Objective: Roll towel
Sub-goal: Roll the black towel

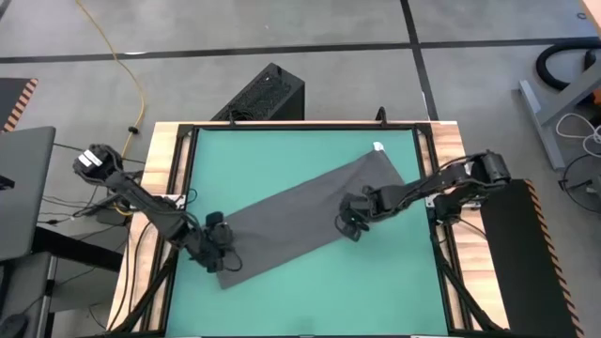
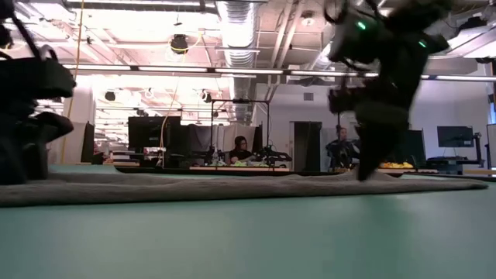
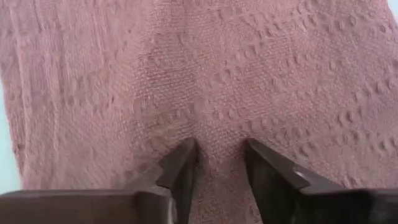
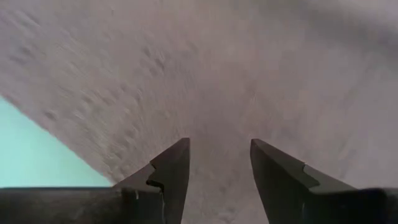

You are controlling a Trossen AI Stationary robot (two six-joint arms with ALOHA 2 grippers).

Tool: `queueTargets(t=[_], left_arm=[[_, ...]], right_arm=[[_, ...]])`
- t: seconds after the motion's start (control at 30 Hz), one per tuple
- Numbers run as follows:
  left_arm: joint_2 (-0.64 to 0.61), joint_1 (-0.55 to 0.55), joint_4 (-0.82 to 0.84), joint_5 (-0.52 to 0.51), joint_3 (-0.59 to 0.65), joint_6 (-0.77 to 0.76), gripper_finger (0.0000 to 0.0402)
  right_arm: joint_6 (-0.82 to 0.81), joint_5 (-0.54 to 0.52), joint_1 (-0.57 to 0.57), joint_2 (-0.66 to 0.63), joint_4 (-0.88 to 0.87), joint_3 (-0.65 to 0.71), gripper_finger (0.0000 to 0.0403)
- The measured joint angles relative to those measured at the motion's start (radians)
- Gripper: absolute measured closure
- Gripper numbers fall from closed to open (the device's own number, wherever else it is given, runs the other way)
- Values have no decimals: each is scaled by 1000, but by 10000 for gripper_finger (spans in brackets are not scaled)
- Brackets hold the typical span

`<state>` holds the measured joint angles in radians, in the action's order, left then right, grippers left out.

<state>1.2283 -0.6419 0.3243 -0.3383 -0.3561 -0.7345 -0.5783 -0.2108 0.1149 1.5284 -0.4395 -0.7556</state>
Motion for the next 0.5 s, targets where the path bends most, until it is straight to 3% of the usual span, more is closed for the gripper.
queueTargets(t=[0.23,0.5], left_arm=[[3,193,22,-8,1,172,335],[10,486,163,-133,-41,425,359]], right_arm=[[-217,28,132,-5,152,99,210],[-283,174,260,2,386,0,210]])
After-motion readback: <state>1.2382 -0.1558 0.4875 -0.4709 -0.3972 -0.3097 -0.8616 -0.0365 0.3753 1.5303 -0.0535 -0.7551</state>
